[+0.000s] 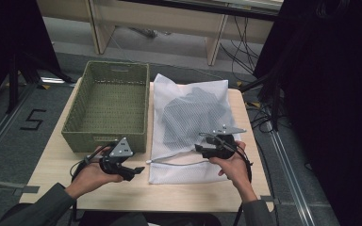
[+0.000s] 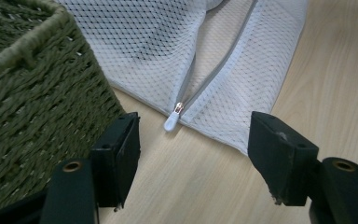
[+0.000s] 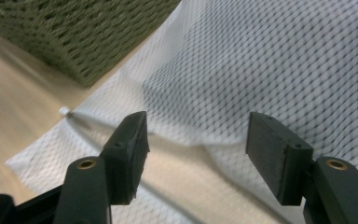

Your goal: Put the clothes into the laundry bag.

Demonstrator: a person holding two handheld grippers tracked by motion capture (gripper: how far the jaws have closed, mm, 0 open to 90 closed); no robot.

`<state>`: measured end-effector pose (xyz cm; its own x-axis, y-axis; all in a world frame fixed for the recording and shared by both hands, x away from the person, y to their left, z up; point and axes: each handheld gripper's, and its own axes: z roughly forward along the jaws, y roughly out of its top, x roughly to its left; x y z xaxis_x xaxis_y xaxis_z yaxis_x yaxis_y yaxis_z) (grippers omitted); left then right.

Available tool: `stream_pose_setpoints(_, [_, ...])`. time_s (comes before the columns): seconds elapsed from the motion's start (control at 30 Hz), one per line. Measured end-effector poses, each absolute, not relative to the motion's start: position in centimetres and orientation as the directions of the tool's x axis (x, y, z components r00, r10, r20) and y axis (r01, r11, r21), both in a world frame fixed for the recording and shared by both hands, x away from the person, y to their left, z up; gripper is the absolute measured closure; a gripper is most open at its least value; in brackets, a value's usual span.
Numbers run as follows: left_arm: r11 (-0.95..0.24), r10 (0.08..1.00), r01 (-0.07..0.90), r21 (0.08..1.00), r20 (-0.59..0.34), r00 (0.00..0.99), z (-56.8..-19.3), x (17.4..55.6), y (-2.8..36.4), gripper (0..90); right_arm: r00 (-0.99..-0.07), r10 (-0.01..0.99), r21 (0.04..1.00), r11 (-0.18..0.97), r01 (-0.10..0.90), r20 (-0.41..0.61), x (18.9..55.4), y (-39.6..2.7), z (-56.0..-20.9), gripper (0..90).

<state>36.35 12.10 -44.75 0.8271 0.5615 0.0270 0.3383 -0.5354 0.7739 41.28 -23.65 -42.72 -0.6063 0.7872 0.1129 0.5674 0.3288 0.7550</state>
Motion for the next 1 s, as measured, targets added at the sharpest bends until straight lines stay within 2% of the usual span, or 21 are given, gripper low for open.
stream_pose_setpoints(0.4, [-0.514, 0.588, 0.336, 0.789, 0.04, 0.808, -44.5, 35.8, 14.2, 31.7, -0.628, 0.771, 0.772, 0.337, 0.539, 0.103, 39.6, -24.2, -43.6, 37.9])
stream_pose_setpoints(0.43, [-0.511, 0.595, 0.345, 0.787, 0.035, 0.803, -44.5, 35.7, 14.3, 31.6, -0.62, 0.773, 0.759, 0.322, 0.565, 0.134, 39.3, -24.1, -43.5, 37.5])
stream_pose_setpoints(0.47, [-0.512, 0.598, 0.343, 0.788, 0.041, 0.801, -44.5, 35.7, 14.5, 31.5, -0.635, 0.764, 0.767, 0.339, 0.545, 0.114, 39.3, -24.3, -43.6, 37.4])
stream_pose_setpoints(0.57, [-0.501, 0.603, 0.348, 0.793, 0.031, 0.797, -44.6, 35.6, 14.9, 30.9, -0.623, 0.769, 0.771, 0.309, 0.557, 0.142, 38.7, -24.3, -43.8, 36.3])
stream_pose_setpoints(1.0, [-0.51, 0.613, 0.343, 0.789, 0.054, 0.788, -44.7, 35.1, 16.1, 28.4, -0.622, 0.771, 0.752, 0.33, 0.571, 0.135, 37.4, -24.8, -44.5, 33.5])
